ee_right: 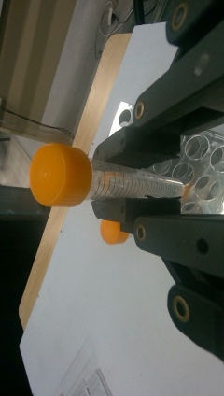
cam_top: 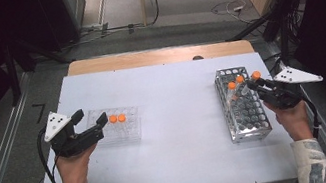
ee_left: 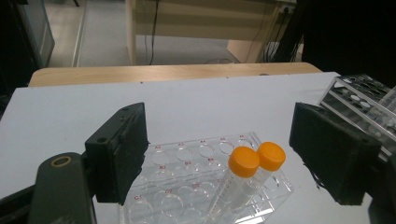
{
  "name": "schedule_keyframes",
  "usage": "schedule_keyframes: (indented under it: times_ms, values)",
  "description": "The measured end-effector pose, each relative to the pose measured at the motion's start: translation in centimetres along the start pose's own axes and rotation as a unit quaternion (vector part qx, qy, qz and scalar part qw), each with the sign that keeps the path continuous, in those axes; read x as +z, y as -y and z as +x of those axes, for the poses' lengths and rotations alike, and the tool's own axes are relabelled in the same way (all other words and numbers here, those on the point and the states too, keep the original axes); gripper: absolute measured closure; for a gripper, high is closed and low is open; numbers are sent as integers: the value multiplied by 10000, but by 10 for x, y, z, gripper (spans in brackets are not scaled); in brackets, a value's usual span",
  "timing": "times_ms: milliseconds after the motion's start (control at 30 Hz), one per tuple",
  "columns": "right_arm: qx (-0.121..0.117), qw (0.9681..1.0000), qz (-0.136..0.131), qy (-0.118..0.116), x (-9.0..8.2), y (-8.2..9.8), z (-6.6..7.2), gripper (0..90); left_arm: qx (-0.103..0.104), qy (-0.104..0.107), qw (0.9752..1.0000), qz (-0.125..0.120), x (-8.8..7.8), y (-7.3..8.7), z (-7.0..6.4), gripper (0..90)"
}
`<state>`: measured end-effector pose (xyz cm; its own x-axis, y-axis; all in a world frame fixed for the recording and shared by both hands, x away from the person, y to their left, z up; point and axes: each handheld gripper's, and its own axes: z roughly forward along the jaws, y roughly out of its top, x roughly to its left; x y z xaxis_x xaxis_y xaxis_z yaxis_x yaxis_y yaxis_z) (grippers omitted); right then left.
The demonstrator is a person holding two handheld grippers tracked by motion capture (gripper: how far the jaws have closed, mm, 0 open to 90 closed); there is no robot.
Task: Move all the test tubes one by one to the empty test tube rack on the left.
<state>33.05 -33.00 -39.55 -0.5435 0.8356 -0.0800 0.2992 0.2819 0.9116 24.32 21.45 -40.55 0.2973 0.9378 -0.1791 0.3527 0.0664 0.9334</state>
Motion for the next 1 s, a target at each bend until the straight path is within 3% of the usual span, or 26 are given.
schedule_keyframes:
  times_ms: [200, 467, 633, 1000]
  values:
    - [69, 9999, 112, -29, -11, -4, 15, 721, 8, 3, 10000, 4, -1, 0, 1, 196]
    - [48, 9992, 127, -388, -19, -4, 45, 720, 43, 62, 10000, -1, -1, -1, -3, 196]
    - [43, 9970, 217, -739, -12, -6, 63, 720, 101, 109, 9999, 0, -2, -2, -4, 196]
    - [-223, 9917, 378, -1210, 10, -7, 107, 720, 253, 270, 9993, 45, -2, -2, -14, 189]
